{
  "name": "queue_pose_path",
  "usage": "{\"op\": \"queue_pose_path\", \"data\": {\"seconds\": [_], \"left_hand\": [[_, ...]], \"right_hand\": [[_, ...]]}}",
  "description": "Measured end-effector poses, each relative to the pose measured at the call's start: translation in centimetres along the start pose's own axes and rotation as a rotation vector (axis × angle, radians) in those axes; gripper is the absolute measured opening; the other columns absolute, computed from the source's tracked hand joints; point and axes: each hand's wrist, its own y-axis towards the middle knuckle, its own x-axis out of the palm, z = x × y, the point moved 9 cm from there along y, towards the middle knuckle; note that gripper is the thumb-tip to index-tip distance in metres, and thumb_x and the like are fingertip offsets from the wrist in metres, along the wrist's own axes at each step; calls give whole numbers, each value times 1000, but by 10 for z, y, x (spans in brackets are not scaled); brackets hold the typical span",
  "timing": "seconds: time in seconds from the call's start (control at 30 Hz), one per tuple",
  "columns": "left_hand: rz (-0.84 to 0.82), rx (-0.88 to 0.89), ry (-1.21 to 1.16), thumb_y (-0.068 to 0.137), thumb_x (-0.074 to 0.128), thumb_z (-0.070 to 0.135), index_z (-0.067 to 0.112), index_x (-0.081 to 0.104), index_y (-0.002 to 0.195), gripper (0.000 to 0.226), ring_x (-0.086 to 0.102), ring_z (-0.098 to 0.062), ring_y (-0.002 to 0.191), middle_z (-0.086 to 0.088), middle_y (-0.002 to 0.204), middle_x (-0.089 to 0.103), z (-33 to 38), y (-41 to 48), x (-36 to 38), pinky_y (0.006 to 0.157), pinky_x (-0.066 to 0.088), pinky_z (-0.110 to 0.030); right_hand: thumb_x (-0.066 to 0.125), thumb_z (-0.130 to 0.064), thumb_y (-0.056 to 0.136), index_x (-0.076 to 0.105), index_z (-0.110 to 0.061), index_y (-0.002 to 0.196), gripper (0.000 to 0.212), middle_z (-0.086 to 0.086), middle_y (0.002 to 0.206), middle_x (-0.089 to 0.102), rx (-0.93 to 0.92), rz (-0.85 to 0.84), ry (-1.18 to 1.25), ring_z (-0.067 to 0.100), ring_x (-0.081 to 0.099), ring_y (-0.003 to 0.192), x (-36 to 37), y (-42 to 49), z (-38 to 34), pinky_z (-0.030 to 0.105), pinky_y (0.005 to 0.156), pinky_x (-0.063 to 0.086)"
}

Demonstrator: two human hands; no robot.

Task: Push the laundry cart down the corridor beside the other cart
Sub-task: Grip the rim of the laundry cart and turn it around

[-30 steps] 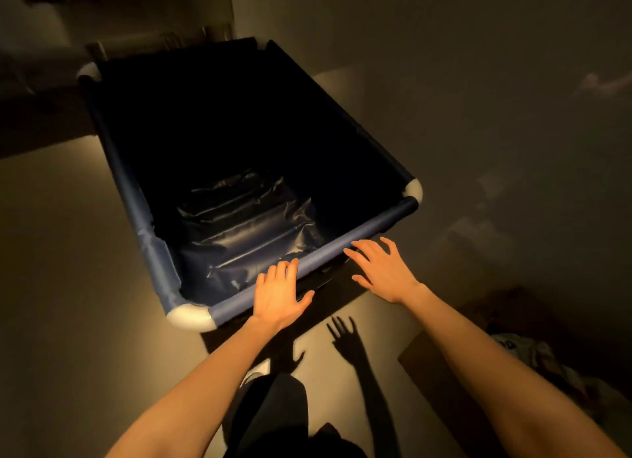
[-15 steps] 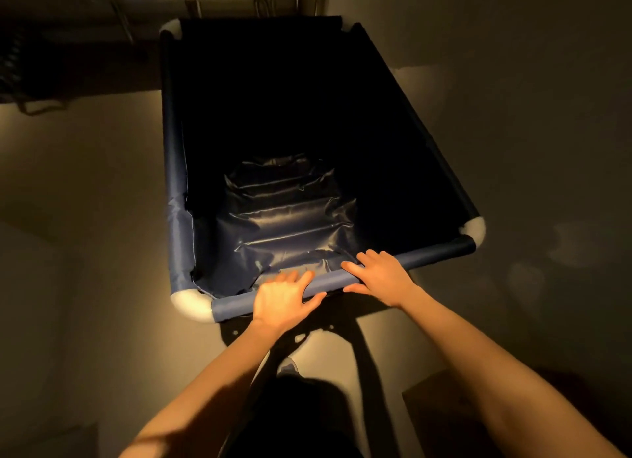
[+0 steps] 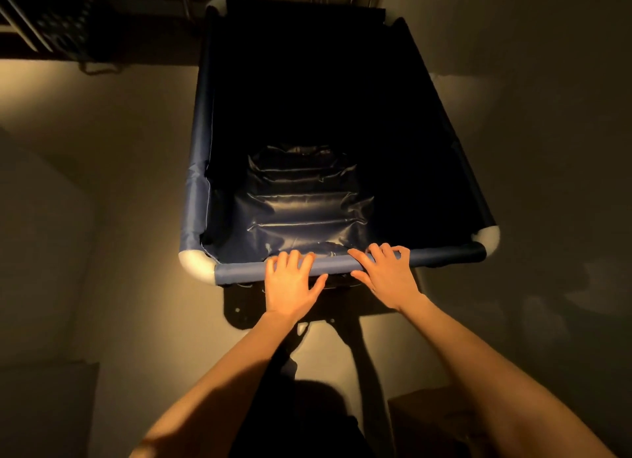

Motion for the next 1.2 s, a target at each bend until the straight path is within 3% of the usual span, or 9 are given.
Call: {"op": "queue_pose_path", "data": {"seconds": [0.3,0.7,0.97,1.1,1.2], "left_hand": [[82,-42,0,82,43,64,22,61,103,50,57,-23,89,-4,94,64,20,-67,-12,83,42,-41],[118,-63,44,80,48,65,22,64,98,49,56,-21,82,-2,88,63,47,-138,-20,75,37,-37],[115,-87,37,80,50,65,22,64,99,49,55,-20,84,-1,88,62,38,-108,-16,76,36,-36],[107,-111,36,80,48,65,22,63,101,50,55,-22,85,-2,89,61,28,-72,-11,77,37,-37],[99,-129,39,80,46,64,22,63,102,51,55,-24,87,-3,90,61,19,-40,-7,77,38,-39]], "right_hand": [[24,-54,87,51,-26,119,50,10,93,61,-3,-12,22,29,55,83,5,-66,-12,47,73,42],[25,-53,88,48,-26,118,47,11,98,59,-63,23,49,30,52,86,11,-134,-25,47,73,37],[29,-50,90,46,-24,118,42,12,98,58,-106,73,12,30,50,85,9,-103,-17,47,73,37],[53,-48,86,46,-23,118,41,14,97,59,-133,118,3,31,52,84,6,-66,-7,47,72,39],[58,-47,84,48,-23,117,42,14,96,60,-147,126,15,31,53,84,3,-32,2,47,72,40]]}}
